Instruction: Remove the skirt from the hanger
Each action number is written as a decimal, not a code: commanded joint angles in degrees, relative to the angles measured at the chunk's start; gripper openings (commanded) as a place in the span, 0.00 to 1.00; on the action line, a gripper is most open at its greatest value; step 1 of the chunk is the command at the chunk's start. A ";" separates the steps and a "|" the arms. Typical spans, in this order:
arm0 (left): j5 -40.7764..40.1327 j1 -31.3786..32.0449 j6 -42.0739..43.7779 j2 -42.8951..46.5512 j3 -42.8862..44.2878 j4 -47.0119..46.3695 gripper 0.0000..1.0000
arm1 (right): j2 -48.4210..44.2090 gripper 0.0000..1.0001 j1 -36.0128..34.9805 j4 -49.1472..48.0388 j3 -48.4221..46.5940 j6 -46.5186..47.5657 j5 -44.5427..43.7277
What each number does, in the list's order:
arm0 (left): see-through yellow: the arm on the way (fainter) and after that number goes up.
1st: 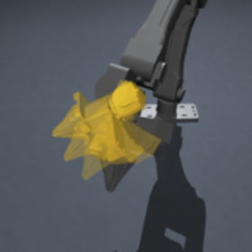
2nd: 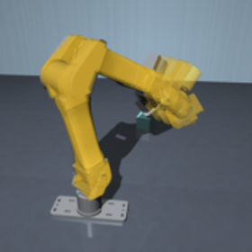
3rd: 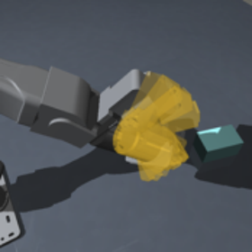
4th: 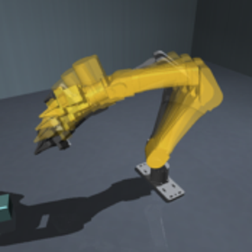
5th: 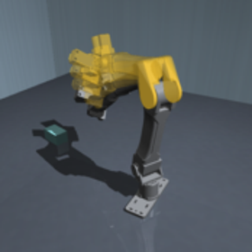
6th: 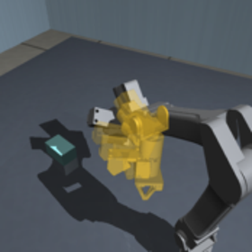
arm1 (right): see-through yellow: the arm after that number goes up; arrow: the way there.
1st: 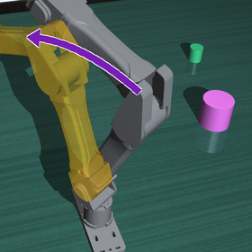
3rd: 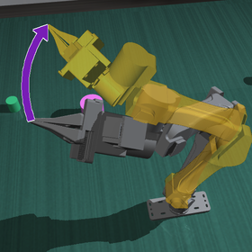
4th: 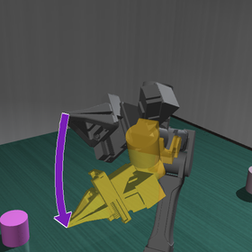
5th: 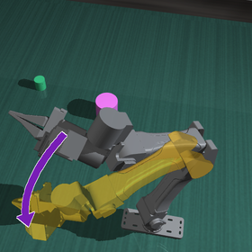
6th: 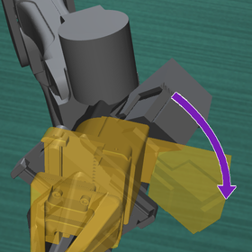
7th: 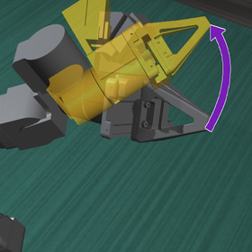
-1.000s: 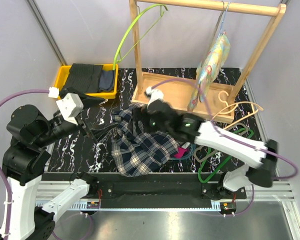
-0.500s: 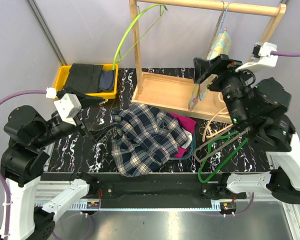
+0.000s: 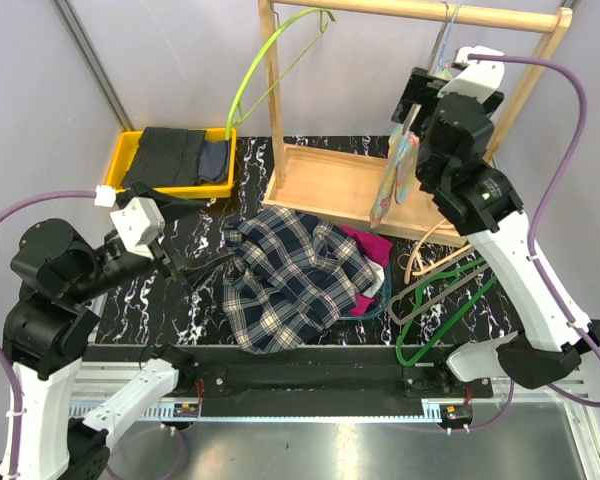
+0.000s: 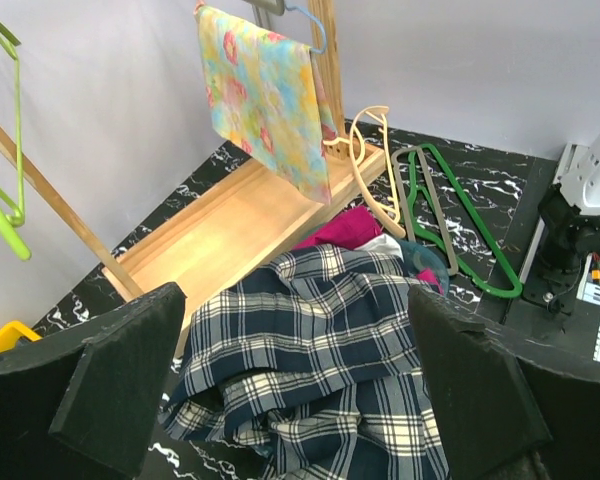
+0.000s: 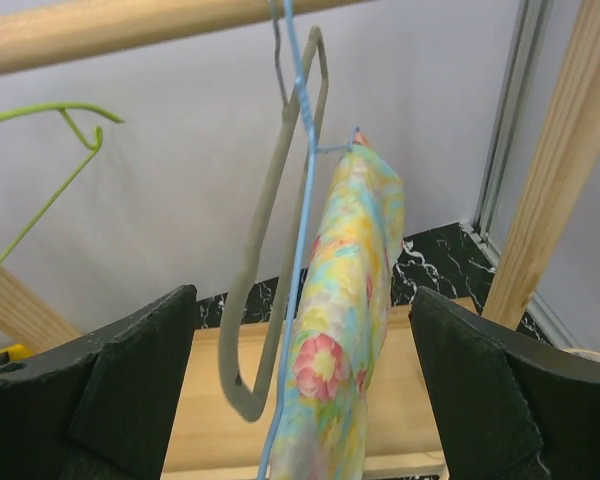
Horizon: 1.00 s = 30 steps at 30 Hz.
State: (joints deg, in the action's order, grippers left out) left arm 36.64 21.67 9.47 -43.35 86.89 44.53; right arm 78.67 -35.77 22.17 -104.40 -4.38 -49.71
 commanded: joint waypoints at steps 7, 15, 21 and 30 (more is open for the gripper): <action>-0.08 -0.14 1.33 0.90 -1.64 -0.94 0.99 | -1.77 0.95 6.92 -1.35 -3.88 -1.50 6.11; -0.70 -0.23 1.51 1.17 -1.99 -1.03 0.99 | 0.95 0.93 18.01 4.28 -4.15 -12.13 16.91; -0.96 -0.23 1.95 1.25 -2.60 -1.20 0.99 | 3.41 0.93 19.60 5.25 -4.85 -14.86 21.50; -1.22 -0.23 2.39 1.25 -2.96 -1.29 0.99 | 4.73 0.91 19.68 5.25 -4.32 -15.74 23.26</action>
State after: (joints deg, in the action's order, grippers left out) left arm 36.62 21.67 10.96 -42.41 84.16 44.53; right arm 83.33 -16.34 28.45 -106.94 -19.09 -28.18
